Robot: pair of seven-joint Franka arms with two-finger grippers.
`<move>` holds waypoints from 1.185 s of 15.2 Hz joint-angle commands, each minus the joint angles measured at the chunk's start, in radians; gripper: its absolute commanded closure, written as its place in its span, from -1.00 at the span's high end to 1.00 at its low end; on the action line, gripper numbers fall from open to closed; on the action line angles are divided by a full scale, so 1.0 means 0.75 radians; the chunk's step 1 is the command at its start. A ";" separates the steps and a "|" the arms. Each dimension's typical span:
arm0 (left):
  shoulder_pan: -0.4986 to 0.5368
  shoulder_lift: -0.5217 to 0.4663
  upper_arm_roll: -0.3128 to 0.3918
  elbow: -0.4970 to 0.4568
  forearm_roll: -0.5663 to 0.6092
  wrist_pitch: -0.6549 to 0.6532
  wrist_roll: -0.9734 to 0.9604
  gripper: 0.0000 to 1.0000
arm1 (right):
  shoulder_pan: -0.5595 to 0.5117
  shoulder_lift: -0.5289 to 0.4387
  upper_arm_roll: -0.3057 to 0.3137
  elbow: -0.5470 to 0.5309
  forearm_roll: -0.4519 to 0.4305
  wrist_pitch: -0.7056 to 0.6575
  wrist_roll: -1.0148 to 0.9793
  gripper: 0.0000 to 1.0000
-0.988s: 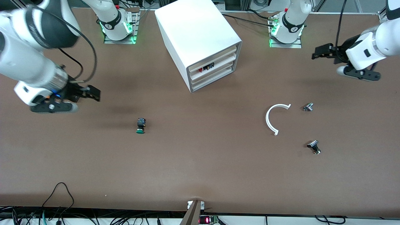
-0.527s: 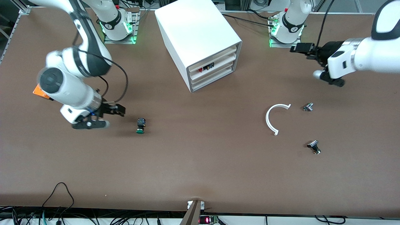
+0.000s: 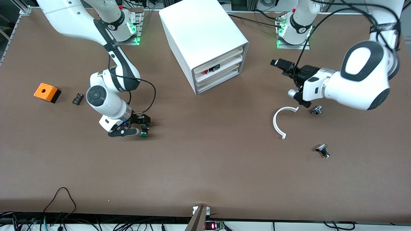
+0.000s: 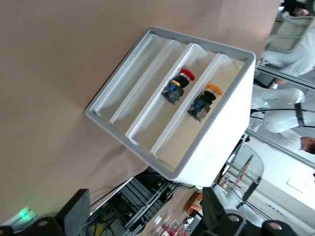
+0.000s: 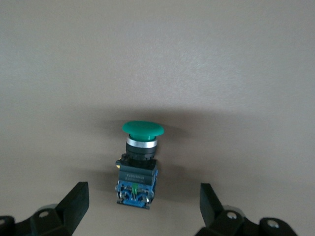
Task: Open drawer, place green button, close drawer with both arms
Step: 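Grasp the drawer handle with the left gripper while the right gripper lifts the button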
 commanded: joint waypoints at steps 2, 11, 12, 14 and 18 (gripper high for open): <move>0.010 0.021 -0.019 -0.148 -0.125 0.182 0.231 1.00 | 0.003 0.040 0.001 -0.011 0.000 0.055 0.018 0.98; -0.019 0.096 -0.178 -0.496 -0.528 0.668 0.749 0.96 | 0.022 0.067 0.001 -0.013 0.002 0.094 0.067 -0.24; -0.023 0.127 -0.178 -0.502 -0.571 0.668 0.792 0.90 | 0.030 0.065 0.003 -0.003 0.002 0.088 0.098 -0.50; -0.039 0.193 -0.184 -0.516 -0.671 0.670 0.864 0.72 | 0.050 0.055 0.003 0.018 0.002 0.068 0.159 -1.00; -0.059 0.293 -0.197 -0.527 -0.761 0.670 0.936 0.25 | 0.052 0.034 0.003 0.124 0.002 -0.098 0.229 -1.00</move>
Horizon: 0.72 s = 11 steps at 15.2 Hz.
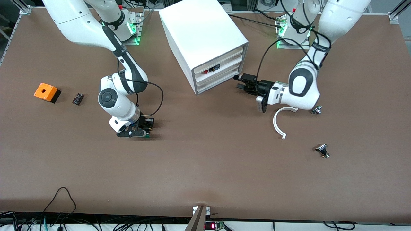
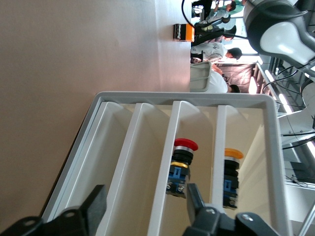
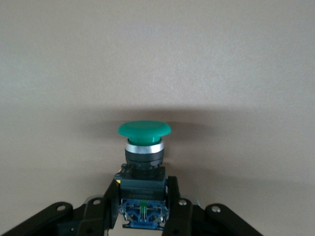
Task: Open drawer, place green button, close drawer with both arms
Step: 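Grasp the drawer handle with the left gripper while the right gripper lifts the button, then pull the drawer open with the left gripper while the right gripper carries the button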
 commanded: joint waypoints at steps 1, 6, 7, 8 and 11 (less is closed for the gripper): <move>-0.014 0.050 -0.010 0.003 -0.048 0.010 0.056 0.12 | 0.005 -0.035 0.001 0.102 0.002 -0.171 0.096 -1.00; -0.059 0.170 -0.012 0.005 -0.078 0.016 0.189 0.05 | 0.048 -0.035 0.001 0.333 -0.004 -0.470 0.380 -1.00; -0.065 0.201 -0.014 0.007 -0.091 0.030 0.246 0.03 | 0.071 -0.033 0.001 0.393 -0.012 -0.543 0.440 -1.00; -0.079 0.213 -0.016 0.005 -0.109 0.051 0.275 0.02 | 0.097 -0.029 -0.003 0.450 -0.017 -0.611 0.491 -1.00; -0.110 0.215 -0.018 -0.003 -0.140 0.059 0.283 -0.01 | 0.110 -0.018 -0.003 0.571 -0.015 -0.756 0.648 -1.00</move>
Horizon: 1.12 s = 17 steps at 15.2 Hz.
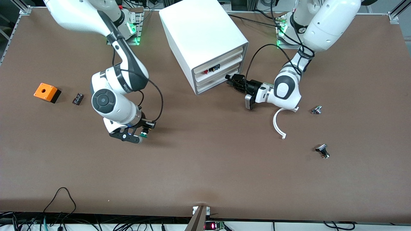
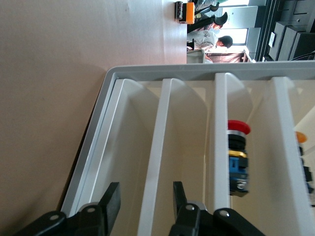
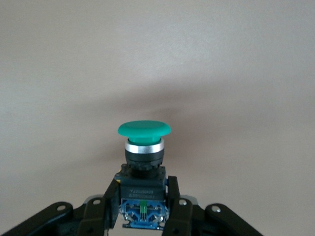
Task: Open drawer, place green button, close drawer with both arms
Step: 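Pull the drawer open with the left gripper while the right gripper carries the button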
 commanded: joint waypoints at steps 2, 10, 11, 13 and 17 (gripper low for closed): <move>-0.036 0.007 -0.008 -0.009 -0.065 0.016 0.046 -0.04 | 0.012 0.018 -0.004 0.177 -0.003 -0.186 0.205 -1.00; -0.069 0.025 -0.033 -0.056 -0.147 0.014 0.130 -0.69 | 0.096 0.020 -0.002 0.362 0.035 -0.297 0.522 -1.00; -0.067 0.027 -0.033 -0.058 -0.147 0.014 0.132 -0.83 | 0.102 0.022 -0.002 0.394 0.044 -0.315 0.565 -1.00; -0.065 0.027 -0.033 -0.056 -0.147 0.012 0.132 -1.00 | 0.133 0.032 -0.002 0.458 0.052 -0.356 0.644 -1.00; -0.018 0.025 -0.019 -0.028 -0.122 0.006 0.113 -1.00 | 0.194 0.053 -0.002 0.558 0.074 -0.393 0.828 -1.00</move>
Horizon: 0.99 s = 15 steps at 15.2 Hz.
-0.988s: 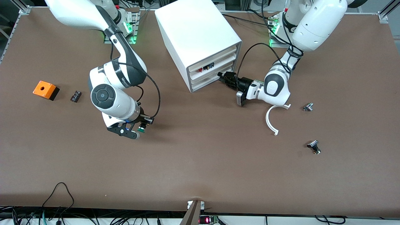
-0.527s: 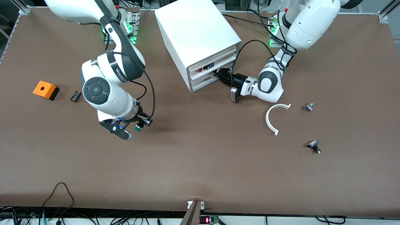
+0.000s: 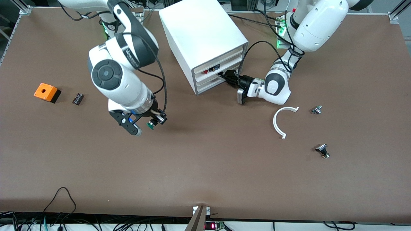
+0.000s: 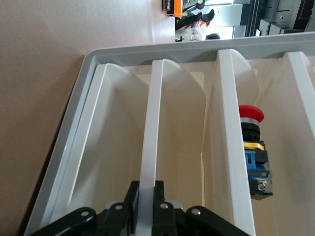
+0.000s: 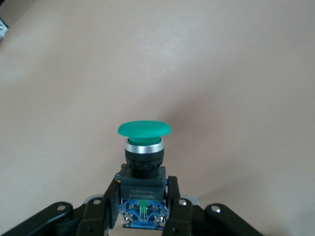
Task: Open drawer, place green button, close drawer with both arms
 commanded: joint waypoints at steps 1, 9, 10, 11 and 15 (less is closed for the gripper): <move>0.052 -0.004 0.015 0.033 0.011 0.002 -0.009 -1.00 | 0.053 0.044 -0.004 0.106 0.044 -0.043 0.139 -1.00; 0.165 0.039 0.111 0.285 0.340 -0.008 -0.238 -1.00 | 0.221 0.091 -0.006 0.190 0.042 -0.004 0.473 -1.00; 0.167 0.049 0.111 0.311 0.354 -0.008 -0.254 -1.00 | 0.245 0.101 -0.008 0.192 0.042 0.022 0.518 -1.00; 0.169 0.058 0.113 0.326 0.356 -0.008 -0.267 -1.00 | 0.268 0.115 -0.010 0.194 0.040 0.045 0.567 -1.00; 0.171 0.078 0.115 0.371 0.356 -0.006 -0.308 -1.00 | 0.382 0.181 -0.020 0.194 0.030 0.161 0.761 -1.00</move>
